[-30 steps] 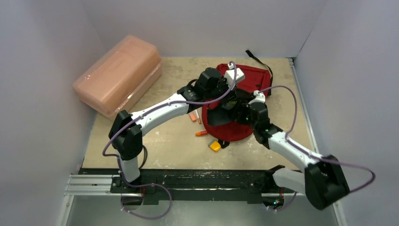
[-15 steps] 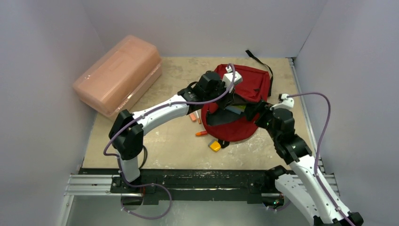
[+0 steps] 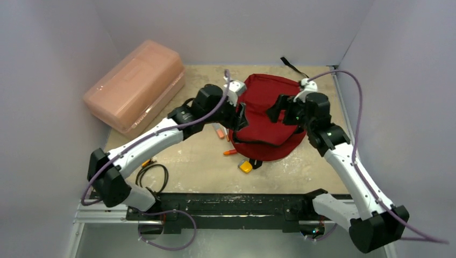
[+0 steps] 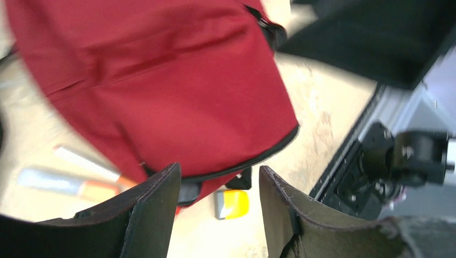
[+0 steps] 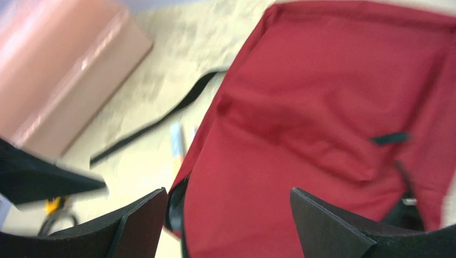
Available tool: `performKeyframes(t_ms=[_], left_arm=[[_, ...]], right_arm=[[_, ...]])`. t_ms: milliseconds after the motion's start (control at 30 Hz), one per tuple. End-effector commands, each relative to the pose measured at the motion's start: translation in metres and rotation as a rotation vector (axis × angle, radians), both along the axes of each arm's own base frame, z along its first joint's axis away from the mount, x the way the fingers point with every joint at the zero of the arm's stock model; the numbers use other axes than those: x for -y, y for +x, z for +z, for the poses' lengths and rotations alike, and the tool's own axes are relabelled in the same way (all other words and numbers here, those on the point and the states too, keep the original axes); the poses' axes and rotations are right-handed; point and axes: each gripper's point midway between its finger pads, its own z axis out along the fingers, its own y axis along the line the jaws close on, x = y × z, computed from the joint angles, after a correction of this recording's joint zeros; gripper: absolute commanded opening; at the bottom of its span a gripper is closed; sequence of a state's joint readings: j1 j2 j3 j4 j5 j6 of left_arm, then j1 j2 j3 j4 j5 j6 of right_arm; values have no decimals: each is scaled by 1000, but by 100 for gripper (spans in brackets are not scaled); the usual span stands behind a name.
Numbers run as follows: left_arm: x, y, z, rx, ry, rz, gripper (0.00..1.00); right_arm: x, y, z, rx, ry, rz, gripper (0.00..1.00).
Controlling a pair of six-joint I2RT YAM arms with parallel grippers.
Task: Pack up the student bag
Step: Zip the student bag at the center of the board.
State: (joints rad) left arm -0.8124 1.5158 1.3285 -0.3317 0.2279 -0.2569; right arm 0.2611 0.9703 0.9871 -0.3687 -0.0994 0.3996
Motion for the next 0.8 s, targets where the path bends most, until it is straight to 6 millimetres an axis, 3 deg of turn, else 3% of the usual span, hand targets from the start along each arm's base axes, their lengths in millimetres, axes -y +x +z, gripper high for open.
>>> performKeyframes(t_ms=[0, 100, 167, 333, 433, 633, 767], left_arm=[[-70, 29, -13, -161, -12, 383, 54], [-86, 43, -47, -338, -82, 510, 53], [-79, 53, -66, -418, -121, 517, 52], [-60, 76, -98, -463, -46, 486, 52], [-59, 91, -120, -449, 29, 499, 53], [-37, 93, -134, -469, 0, 409, 53], [-27, 86, -133, -487, -36, 357, 36]], right_arm=[[-65, -21, -20, -33, -43, 250, 87], [-98, -27, -41, -81, 34, 322, 79], [-106, -29, -63, -120, 60, 331, 72], [-106, -38, -120, -207, 21, 326, 67], [-104, -44, -145, -247, -7, 328, 66], [-92, -38, -146, -218, -50, 274, 66], [-94, -37, -159, -244, -57, 277, 65]])
